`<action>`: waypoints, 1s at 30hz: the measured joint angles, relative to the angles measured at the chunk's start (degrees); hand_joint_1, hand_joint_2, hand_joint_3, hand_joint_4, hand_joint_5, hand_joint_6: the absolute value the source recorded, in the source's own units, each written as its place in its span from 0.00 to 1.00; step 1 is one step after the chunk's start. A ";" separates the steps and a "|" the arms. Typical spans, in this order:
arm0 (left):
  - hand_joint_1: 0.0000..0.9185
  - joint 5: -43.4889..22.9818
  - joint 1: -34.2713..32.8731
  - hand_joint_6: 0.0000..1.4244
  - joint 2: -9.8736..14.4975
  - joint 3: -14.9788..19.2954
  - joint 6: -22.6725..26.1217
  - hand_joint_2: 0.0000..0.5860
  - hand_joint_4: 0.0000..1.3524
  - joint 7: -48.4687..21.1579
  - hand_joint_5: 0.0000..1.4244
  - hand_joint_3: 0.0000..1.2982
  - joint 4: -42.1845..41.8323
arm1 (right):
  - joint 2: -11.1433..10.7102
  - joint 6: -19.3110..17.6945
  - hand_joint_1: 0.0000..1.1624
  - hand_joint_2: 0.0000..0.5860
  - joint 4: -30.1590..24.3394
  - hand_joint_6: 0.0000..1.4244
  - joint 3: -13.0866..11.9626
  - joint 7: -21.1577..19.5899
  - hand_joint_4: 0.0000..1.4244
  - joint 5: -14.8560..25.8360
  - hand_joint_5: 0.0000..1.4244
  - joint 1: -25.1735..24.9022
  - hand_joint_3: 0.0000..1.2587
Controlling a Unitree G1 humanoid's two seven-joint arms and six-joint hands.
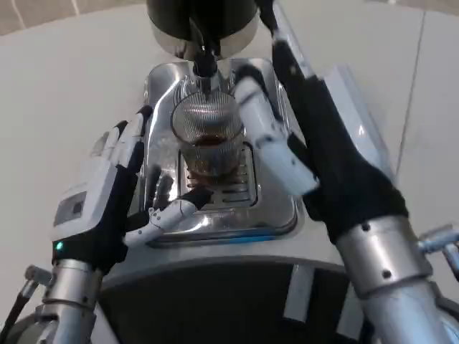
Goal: Grasp the cup under the faucet to collect the drink, then remove the cup.
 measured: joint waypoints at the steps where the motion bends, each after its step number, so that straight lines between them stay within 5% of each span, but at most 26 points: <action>1: 0.01 0.00 -0.10 0.00 0.00 -0.01 0.00 0.07 0.00 0.00 0.00 0.00 0.14 | -0.53 -0.01 0.06 0.98 -0.10 0.00 0.12 0.29 0.00 -0.48 0.00 0.34 0.00; 5: 0.00 0.02 -1.79 0.01 -0.40 -0.33 0.00 0.06 0.00 0.25 0.00 0.00 1.16 | -3.85 -1.51 0.10 1.00 -2.38 0.00 0.73 3.26 0.00 -7.15 0.00 4.05 0.00; 16: 0.01 0.08 -5.12 0.03 -2.45 -1.42 -0.06 0.05 0.00 2.73 0.02 0.00 5.91 | -6.96 -8.25 0.21 0.94 -6.61 0.00 -2.85 6.23 0.00 -15.05 0.00 17.92 0.00; 25: 0.01 -0.04 -7.91 0.03 -3.35 -2.23 -0.77 0.05 0.00 5.58 0.03 0.00 11.53 | -6.78 -13.68 0.32 0.85 -5.85 0.00 -7.75 5.46 0.00 -13.62 0.00 25.33 0.00; 30: 0.01 -0.17 -9.14 0.04 -3.65 -2.57 -2.42 0.05 0.00 6.81 0.04 0.00 14.09 | -8.24 -20.56 0.35 0.87 -2.78 0.00 -10.81 0.68 0.00 -12.26 0.00 30.50 0.00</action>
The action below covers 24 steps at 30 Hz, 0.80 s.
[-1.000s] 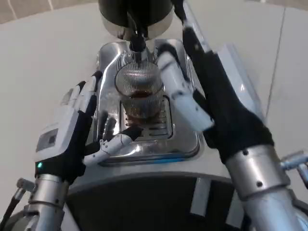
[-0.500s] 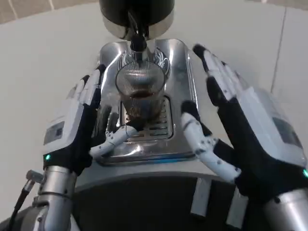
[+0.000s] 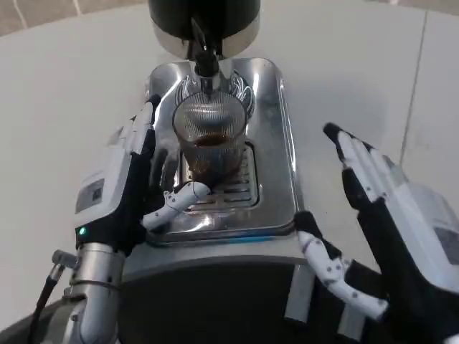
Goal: Grasp the cup under the faucet to collect the drink, then remove the cup.
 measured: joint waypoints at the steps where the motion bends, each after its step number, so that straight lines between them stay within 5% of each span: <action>1: 0.01 -0.01 -0.04 0.04 -0.02 0.00 -0.04 0.05 0.00 0.14 0.04 0.00 0.22 | -0.13 -0.53 0.35 0.87 0.35 0.00 -0.32 -0.62 0.00 0.17 0.00 0.55 0.00; 7: 0.01 0.03 -1.89 0.04 -1.14 -0.85 -0.84 0.04 0.00 1.28 0.04 0.00 3.41 | -2.23 -7.13 0.36 0.86 6.21 0.00 -3.23 -6.95 0.00 0.35 0.00 5.99 0.00; 24: 0.08 0.01 -5.12 0.09 -1.78 -2.17 -2.06 0.04 0.00 5.98 0.09 0.00 9.27 | -2.70 -8.48 0.34 0.82 14.43 0.00 -3.49 -7.93 0.00 -1.40 0.00 5.58 0.00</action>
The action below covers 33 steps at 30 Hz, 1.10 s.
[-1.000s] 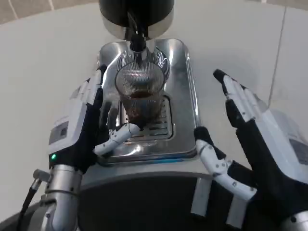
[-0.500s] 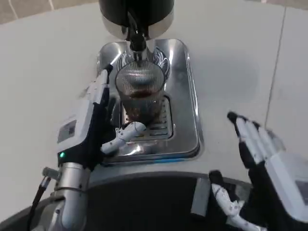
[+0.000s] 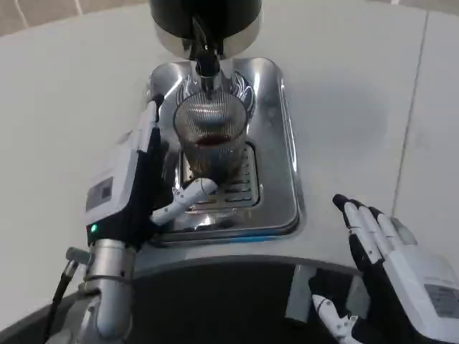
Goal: Grasp the cup under the faucet to collect the drink, then remove the cup.
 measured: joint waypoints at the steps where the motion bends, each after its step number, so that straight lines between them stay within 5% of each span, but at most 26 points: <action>1: 0.08 0.02 -0.34 0.09 -0.13 -0.12 -0.24 0.04 0.00 0.61 0.09 0.00 0.01 | -0.01 0.00 0.34 0.82 0.10 0.00 -0.04 0.04 0.00 0.03 0.00 -0.02 0.00; 18: 0.12 0.22 -3.57 0.11 -1.64 -2.36 -0.74 0.06 0.00 2.11 0.12 0.00 4.06 | 0.70 0.09 0.29 0.80 0.25 0.00 -0.54 0.63 0.00 1.11 0.00 -0.08 0.00; 33: 0.31 0.60 -5.43 0.25 -2.42 -4.40 -0.22 0.09 0.06 4.63 0.26 0.08 5.07 | 2.01 1.19 0.28 0.79 0.61 0.00 -0.47 2.53 0.00 1.13 0.00 -1.20 0.00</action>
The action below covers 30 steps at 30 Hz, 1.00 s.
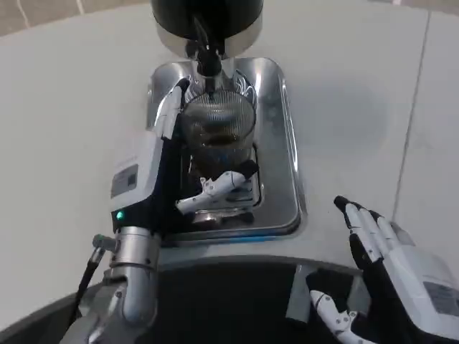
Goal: Grasp the cup under the faucet to collect the drink, then remove the cup.
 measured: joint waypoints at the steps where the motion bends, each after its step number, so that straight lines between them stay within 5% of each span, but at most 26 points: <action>1: 0.32 0.01 -0.04 0.29 -0.03 -0.12 0.09 0.09 0.07 0.01 0.28 0.09 0.02 | 0.01 0.00 0.28 0.79 0.04 0.00 0.01 0.04 0.00 0.00 0.00 -0.06 0.00; 5: 0.39 0.50 -0.77 0.60 -0.70 -0.89 1.34 0.10 0.22 1.36 0.48 0.19 0.07 | 0.06 0.33 0.28 0.79 0.33 0.00 -0.05 0.52 0.00 0.11 0.00 -0.31 0.00; 11: 0.49 1.14 -2.02 0.99 -2.60 -1.51 3.40 0.14 0.68 4.45 0.82 0.55 0.27 | 0.12 1.05 0.27 0.79 0.32 0.00 -0.36 1.07 0.00 0.33 0.00 -0.40 0.00; 17: 0.60 -2.81 -2.12 1.00 -5.45 0.06 0.74 0.18 0.89 5.01 0.99 0.76 1.22 | 0.24 2.04 0.24 0.80 0.28 0.00 -0.30 1.98 0.00 -0.04 0.00 -0.11 0.00; 22: 0.65 -4.84 0.01 1.00 -6.84 0.44 -3.68 0.17 0.89 4.95 1.00 0.80 0.27 | 0.23 3.10 0.23 0.80 0.23 0.00 -0.25 3.13 0.00 -0.24 0.00 -0.57 0.00; 30: 0.68 -4.16 1.44 1.00 -5.91 0.78 -3.99 0.16 0.86 5.13 1.00 0.82 -3.35 | 0.12 3.26 0.23 0.80 1.28 0.00 -0.38 3.33 0.00 0.53 0.00 -2.43 0.00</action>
